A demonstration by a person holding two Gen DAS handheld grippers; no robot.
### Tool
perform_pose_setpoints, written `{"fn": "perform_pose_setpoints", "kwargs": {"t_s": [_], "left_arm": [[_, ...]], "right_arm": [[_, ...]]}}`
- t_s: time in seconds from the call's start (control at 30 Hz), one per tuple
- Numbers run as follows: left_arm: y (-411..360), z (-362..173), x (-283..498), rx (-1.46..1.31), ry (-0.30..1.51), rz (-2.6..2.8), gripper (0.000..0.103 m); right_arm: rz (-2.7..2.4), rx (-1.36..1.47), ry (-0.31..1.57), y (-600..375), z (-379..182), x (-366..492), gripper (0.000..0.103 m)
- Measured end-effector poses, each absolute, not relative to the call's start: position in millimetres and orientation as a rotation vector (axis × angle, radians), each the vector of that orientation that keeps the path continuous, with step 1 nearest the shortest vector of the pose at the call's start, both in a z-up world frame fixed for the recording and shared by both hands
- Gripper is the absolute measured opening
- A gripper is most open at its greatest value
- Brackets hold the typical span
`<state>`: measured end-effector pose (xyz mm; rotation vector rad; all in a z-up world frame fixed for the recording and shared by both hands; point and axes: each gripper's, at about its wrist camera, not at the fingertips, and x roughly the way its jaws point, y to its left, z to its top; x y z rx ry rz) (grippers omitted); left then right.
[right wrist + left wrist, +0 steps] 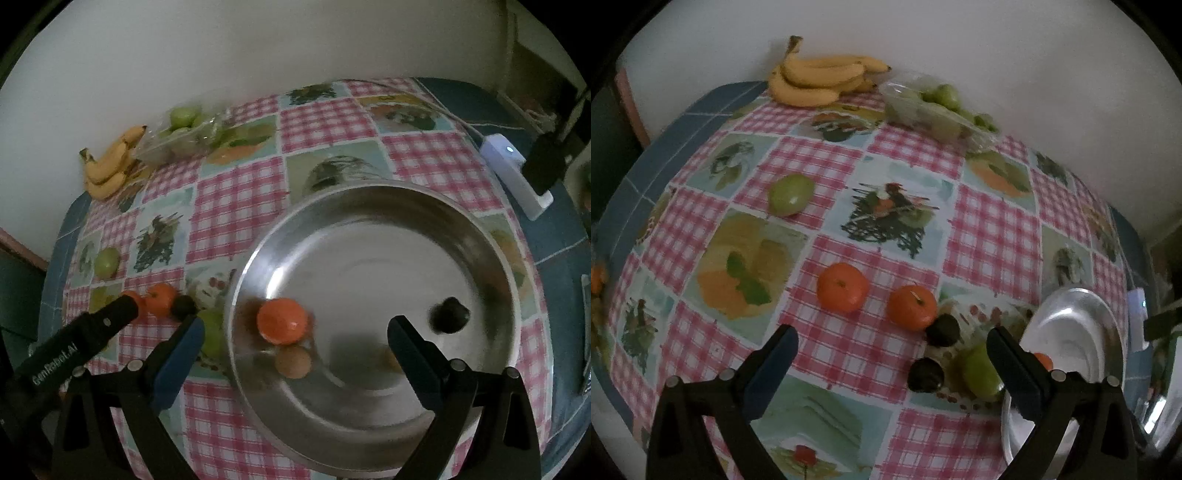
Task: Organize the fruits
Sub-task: 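Move the left tool toward a tangerine while the right tool approaches the green mango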
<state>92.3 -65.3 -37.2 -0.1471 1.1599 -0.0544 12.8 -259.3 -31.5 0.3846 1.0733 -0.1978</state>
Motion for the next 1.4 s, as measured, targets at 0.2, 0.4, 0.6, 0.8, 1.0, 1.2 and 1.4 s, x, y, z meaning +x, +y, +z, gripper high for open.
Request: {"fn": "perform_pose_setpoints", "kwargs": {"t_s": [0.2,0.4,0.6,0.8,1.0,1.2,1.4], "left_arm": [[-39,-34,100,-0.181,1.148,-0.006,0.103],[-5,-33,110,-0.199,1.132,0.034,0.103],[30,-40,117,-0.236,1.138,0.105,0.103],[62,-56,120,-0.269,1.161,0.199,0.103],[57,-61,123,-0.241,1.165,0.176,0.103],[39,-62,127,-0.193,1.170,0.120,0.103],[28,-58,130,-0.185,1.158,0.074,0.103]], "right_arm": [[-0.149,0.386,1.075,-239,-34,24,0.099],[-0.117,0.361,1.092,-216,-36,37,0.099],[-0.077,0.325,1.113,-194,-42,49,0.099],[-0.015,0.300,1.129,-172,-46,58,0.099],[0.021,0.303,1.130,-163,-45,66,0.099],[0.012,0.299,1.129,-168,-43,66,0.099],[-0.012,0.298,1.134,-178,-41,69,0.077]]}}
